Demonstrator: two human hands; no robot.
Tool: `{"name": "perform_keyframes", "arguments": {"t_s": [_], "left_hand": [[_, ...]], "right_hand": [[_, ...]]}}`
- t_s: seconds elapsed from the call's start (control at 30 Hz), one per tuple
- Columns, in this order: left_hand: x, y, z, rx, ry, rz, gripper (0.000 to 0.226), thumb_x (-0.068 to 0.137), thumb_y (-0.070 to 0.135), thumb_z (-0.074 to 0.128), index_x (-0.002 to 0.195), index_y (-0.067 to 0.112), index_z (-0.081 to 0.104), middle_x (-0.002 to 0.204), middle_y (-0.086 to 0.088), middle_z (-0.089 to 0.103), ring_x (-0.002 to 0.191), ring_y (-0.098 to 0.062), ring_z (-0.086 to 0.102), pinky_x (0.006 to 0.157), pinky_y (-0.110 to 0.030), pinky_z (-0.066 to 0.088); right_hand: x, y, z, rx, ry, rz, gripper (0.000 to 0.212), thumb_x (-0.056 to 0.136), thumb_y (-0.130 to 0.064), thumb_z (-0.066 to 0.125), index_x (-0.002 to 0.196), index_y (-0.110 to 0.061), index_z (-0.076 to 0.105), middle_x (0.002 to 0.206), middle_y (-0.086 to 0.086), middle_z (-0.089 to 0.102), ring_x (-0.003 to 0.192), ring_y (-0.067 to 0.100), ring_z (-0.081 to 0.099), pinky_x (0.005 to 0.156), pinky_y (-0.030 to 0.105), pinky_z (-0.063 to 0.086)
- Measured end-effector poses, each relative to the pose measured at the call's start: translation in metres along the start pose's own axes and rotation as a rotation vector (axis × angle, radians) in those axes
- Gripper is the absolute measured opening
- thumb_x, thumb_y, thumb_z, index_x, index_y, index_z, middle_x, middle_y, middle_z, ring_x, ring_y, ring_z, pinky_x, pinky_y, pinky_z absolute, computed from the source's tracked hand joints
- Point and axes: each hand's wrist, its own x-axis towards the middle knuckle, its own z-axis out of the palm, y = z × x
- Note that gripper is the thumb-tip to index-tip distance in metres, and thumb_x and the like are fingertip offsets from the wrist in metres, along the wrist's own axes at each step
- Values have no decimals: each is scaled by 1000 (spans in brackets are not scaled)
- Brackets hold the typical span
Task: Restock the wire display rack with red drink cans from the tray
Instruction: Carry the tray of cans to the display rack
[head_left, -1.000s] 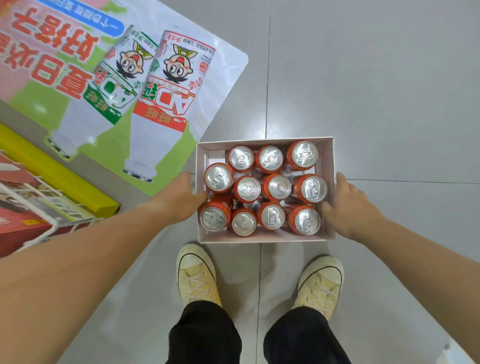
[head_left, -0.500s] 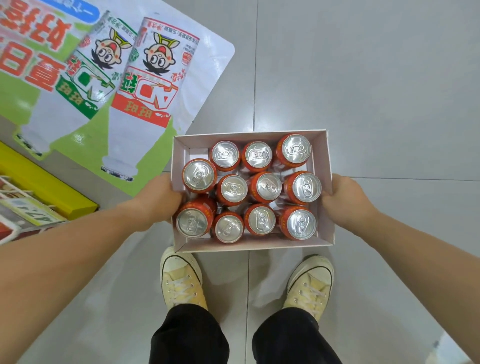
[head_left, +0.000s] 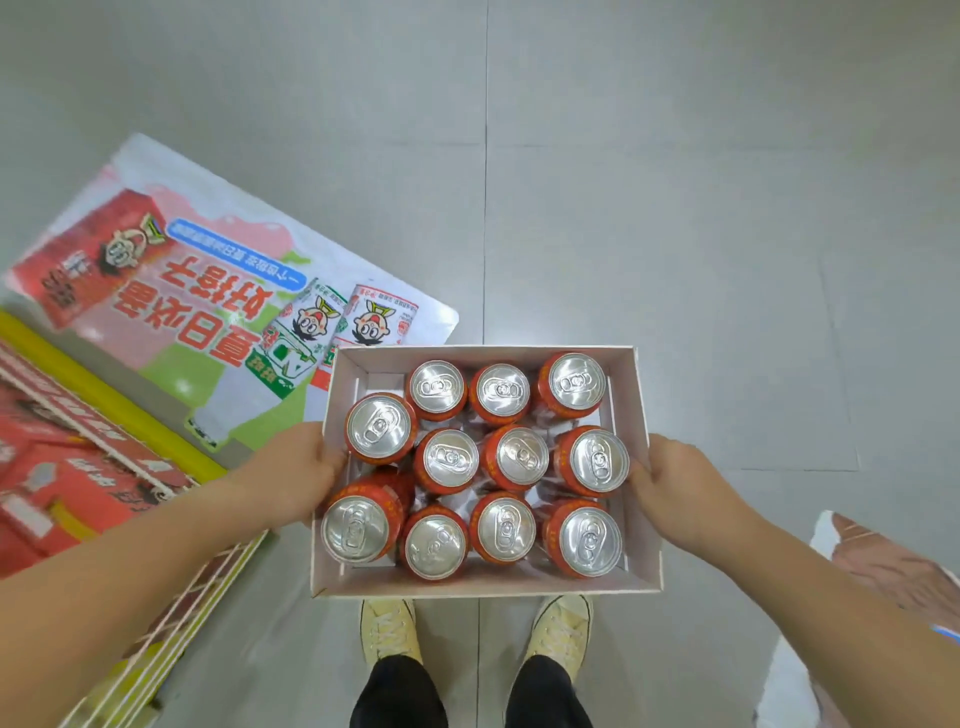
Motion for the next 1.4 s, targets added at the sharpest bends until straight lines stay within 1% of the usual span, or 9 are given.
{"name": "perform_keyframes", "arguments": {"t_s": [0.17,0.37,0.5,0.63,0.7,0.8,0.93,1.13,1.4], "left_hand": [[-81,78,-95,-61,-3,40,17,94,4,52,87,-7,62,74,-23,66,60,-31,61,52,-33,51],[-187,177,-196,-134,6,97,16,99,12,53,101,3,66,92,-17,72,74,-22,66,54,-20,53],[-226,218,-251,-196,12,120,20,97,12,54,101,-5,64,96,-33,69,75,-37,68,60,-41,60],[-237,245,-302,-215,87,125,18,95,3,51,97,-8,64,82,-21,64,62,-23,62,47,-25,55],[-231,255,-327,-262,80,146,15,95,4,53,95,-5,65,84,-23,67,64,-26,65,47,-26,55],[-206,259,-364,-312,97,161,12,97,9,56,102,4,66,92,-20,73,72,-31,72,50,-29,56],[-162,266,-421,-256,148,145,10,96,11,56,98,8,65,92,-17,72,69,-21,69,50,-25,55],[-101,287,-517,-243,206,75,29,92,-2,55,67,13,56,55,1,57,36,0,52,41,-16,43],[24,313,-643,-237,127,36,14,93,0,53,92,9,64,67,-3,64,47,-7,57,42,-22,45]], "right_hand": [[-60,-66,-129,-40,-22,-91,13,98,-19,53,90,-10,58,90,7,64,81,27,60,59,26,43],[-130,-140,-268,-6,-35,-133,14,92,-13,57,80,-8,61,80,9,67,67,20,62,52,27,47],[-155,-187,-335,-7,-13,-160,18,90,-6,58,73,-6,59,70,10,65,56,18,56,44,22,40],[-153,-240,-387,-14,23,-215,21,91,-7,59,70,-9,60,67,10,66,55,21,61,43,24,44],[-143,-267,-406,-28,41,-231,24,91,-5,58,67,-11,57,62,8,63,51,21,60,39,22,42],[-114,-307,-427,-38,33,-237,11,88,-4,53,84,-4,63,78,18,70,66,33,70,44,29,51],[-66,-361,-448,-42,11,-238,13,89,-6,51,80,-9,60,73,8,65,57,20,59,41,21,42],[15,-452,-469,34,-69,-259,16,92,-6,53,81,-17,59,75,4,68,57,18,67,41,24,49],[161,-562,-512,70,-150,-260,22,89,0,51,74,-14,59,72,8,67,60,22,67,47,30,55]]}}
